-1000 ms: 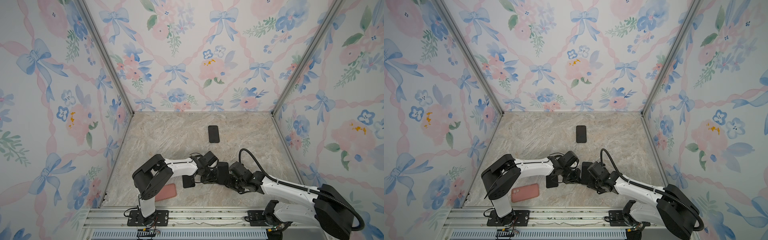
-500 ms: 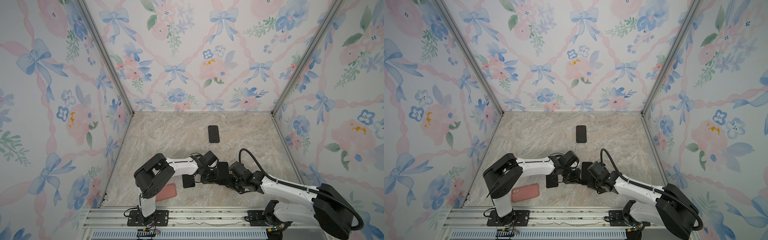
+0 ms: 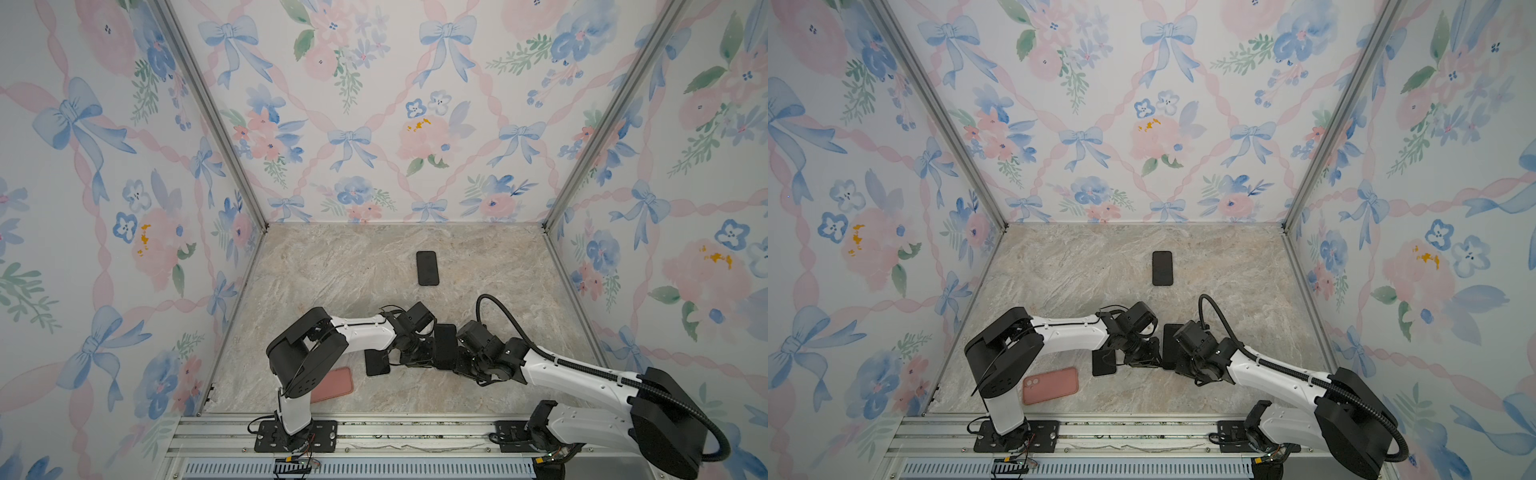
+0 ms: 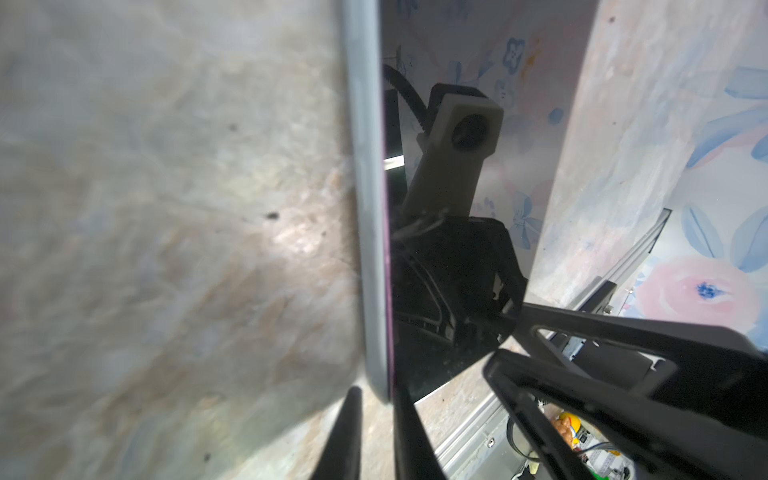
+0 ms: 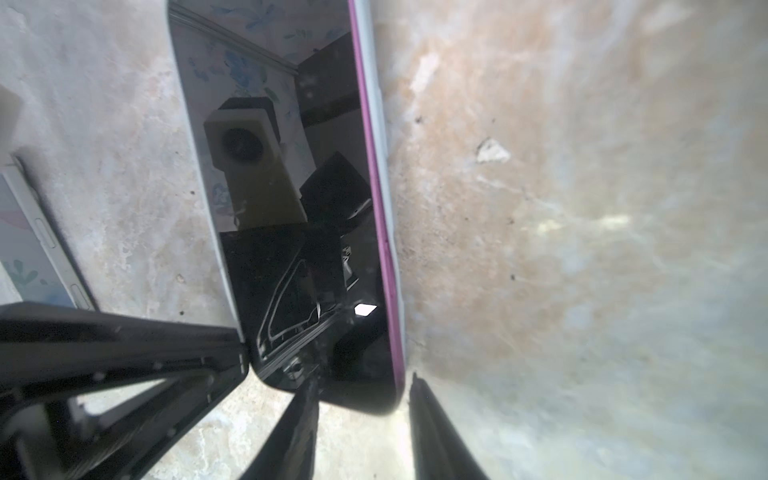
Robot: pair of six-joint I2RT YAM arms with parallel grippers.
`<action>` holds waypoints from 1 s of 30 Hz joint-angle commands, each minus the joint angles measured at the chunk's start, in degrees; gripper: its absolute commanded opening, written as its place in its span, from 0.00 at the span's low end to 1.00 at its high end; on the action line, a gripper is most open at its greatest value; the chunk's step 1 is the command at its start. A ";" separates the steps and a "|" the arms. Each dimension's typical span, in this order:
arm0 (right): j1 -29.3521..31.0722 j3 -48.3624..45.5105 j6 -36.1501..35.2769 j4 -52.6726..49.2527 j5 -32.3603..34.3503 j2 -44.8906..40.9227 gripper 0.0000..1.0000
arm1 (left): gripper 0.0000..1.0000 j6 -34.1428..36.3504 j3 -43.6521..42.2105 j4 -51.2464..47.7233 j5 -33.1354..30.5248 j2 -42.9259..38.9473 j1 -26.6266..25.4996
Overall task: Put the phone into the phone case
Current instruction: 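Squeeze the phone's long edges with both grippers to seat it in the case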
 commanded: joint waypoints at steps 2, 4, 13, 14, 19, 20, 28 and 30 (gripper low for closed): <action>-2.58 1.98 -5.69 -6.46 1.86 -2.89 0.39 | 0.32 4.45 -0.13 -2.77 -2.14 -2.27 0.89; -3.17 2.19 -7.12 -6.16 0.94 -2.91 0.39 | 0.35 6.02 0.37 -2.77 -1.56 -1.76 0.97; -3.43 2.78 -8.79 -4.89 -0.49 -1.41 0.36 | 0.35 7.61 0.53 -2.65 -0.22 1.46 0.85; -3.41 2.67 -8.70 -4.39 -0.73 -1.08 0.36 | 0.35 7.79 0.58 -2.60 -0.16 1.72 0.76; -2.73 1.33 -8.10 -1.60 -2.10 0.22 0.33 | 0.37 8.32 0.45 -2.54 0.30 3.25 0.45; -2.62 1.10 -7.93 -1.37 -2.12 0.35 0.32 | 0.36 8.40 0.29 -2.50 0.32 3.55 0.42; -2.51 -0.11 -8.28 -0.51 -2.19 0.38 0.30 | 0.23 8.77 -0.73 -2.50 -1.40 4.05 0.95; -2.63 -0.08 -8.53 -0.86 -2.07 0.41 0.30 | 0.22 8.86 -0.65 -2.50 -1.27 4.15 0.93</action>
